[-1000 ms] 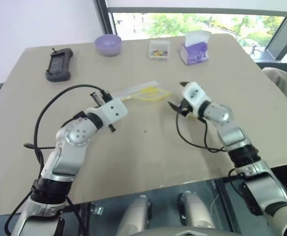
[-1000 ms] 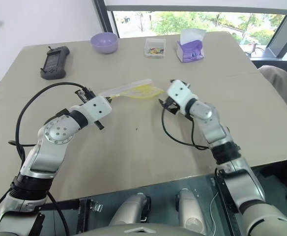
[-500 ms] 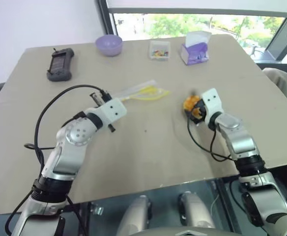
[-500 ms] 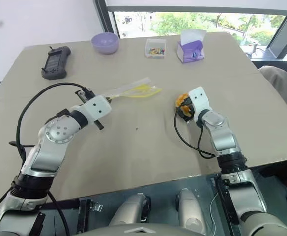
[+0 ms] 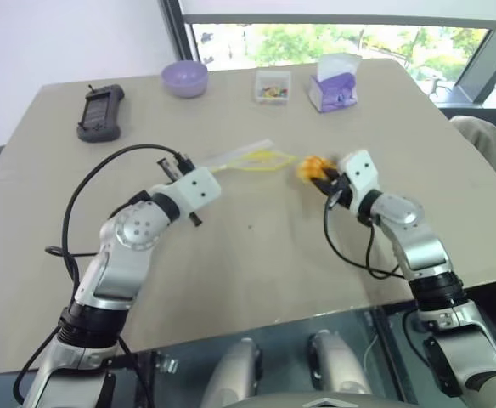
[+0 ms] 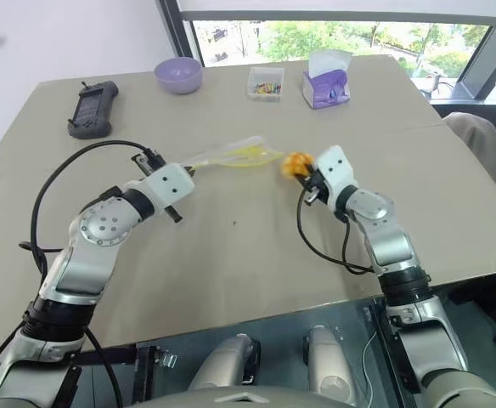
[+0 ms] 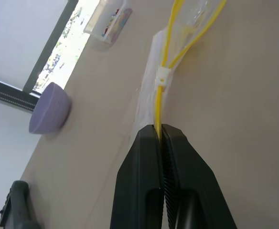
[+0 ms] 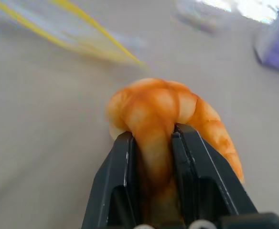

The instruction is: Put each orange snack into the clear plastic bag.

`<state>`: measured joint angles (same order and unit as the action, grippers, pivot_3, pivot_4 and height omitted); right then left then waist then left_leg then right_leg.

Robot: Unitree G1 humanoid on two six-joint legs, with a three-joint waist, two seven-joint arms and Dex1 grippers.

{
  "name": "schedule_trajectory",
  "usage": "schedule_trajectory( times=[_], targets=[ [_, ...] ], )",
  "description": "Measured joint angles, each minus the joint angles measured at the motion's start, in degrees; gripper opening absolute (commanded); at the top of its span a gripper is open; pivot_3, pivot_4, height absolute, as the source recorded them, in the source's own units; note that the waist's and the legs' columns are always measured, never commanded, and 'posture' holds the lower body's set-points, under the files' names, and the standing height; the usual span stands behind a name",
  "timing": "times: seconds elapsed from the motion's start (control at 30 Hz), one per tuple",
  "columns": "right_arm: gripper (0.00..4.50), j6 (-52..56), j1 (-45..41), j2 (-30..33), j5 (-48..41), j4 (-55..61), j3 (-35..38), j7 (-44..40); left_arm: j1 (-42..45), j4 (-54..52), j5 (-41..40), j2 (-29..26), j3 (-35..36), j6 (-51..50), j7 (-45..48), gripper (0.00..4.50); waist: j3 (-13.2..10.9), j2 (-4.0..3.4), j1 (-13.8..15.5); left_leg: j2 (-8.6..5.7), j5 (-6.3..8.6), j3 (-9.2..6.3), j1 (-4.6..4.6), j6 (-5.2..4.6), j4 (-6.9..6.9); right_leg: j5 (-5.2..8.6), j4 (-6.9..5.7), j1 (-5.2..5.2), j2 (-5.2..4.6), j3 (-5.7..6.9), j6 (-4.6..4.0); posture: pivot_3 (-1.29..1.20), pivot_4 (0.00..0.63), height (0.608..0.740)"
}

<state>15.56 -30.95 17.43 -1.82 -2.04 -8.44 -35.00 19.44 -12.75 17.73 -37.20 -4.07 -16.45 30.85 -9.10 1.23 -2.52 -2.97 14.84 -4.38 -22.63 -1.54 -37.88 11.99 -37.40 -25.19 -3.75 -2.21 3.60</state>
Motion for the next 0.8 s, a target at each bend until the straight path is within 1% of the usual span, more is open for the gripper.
schedule_trajectory(
  times=[0.1,0.27,0.37,0.63,0.8],
  targets=[
    [0.99,2.1,-0.1,-1.9,-3.0,3.6,-1.3,-2.2,0.1,0.0,0.0,0.0,0.0,-0.3,0.1,0.00,0.0,0.00,0.2,-0.01,0.01,-0.02,-0.01,-0.02,-0.11,0.00,-0.05,0.02,-0.01,0.02,0.00,0.00,0.150,0.740],
    [0.99,3.4,-1.9,-4.0,-3.9,2.9,-3.0,-2.8,0.1,0.0,0.0,0.1,-0.6,-0.1,0.1,0.00,0.0,0.00,0.3,-0.05,0.03,-0.02,-0.01,-0.04,-0.30,0.00,-0.21,0.03,-0.03,0.02,0.00,0.00,0.150,0.740],
    [0.99,3.7,-4.6,-4.8,-3.9,-0.5,-3.8,-3.7,0.0,-0.2,0.0,0.1,-1.0,1.3,0.1,0.00,0.0,0.00,0.3,-0.05,0.03,-0.04,-0.01,-0.04,-0.34,0.00,-0.27,0.02,-0.03,0.04,0.00,0.00,0.150,0.740],
    [0.99,1.7,-6.8,-5.0,-3.1,-8.4,-5.3,-6.1,-2.4,-0.7,0.4,-0.1,-1.2,4.5,0.1,0.00,0.0,-0.01,0.2,-0.06,0.03,-0.05,-0.02,-0.03,-0.34,0.00,-0.26,0.01,-0.04,0.04,0.00,0.00,0.150,0.740],
    [0.99,0.1,-9.8,-6.9,-2.7,-14.4,-5.8,-5.9,-4.9,-2.6,0.1,-0.2,-1.7,7.7,0.6,0.00,0.0,-0.02,0.2,-0.04,0.03,-0.05,-0.02,-0.04,-0.33,0.00,-0.27,0.01,-0.05,0.04,0.00,0.00,0.150,0.740]
  ],
)
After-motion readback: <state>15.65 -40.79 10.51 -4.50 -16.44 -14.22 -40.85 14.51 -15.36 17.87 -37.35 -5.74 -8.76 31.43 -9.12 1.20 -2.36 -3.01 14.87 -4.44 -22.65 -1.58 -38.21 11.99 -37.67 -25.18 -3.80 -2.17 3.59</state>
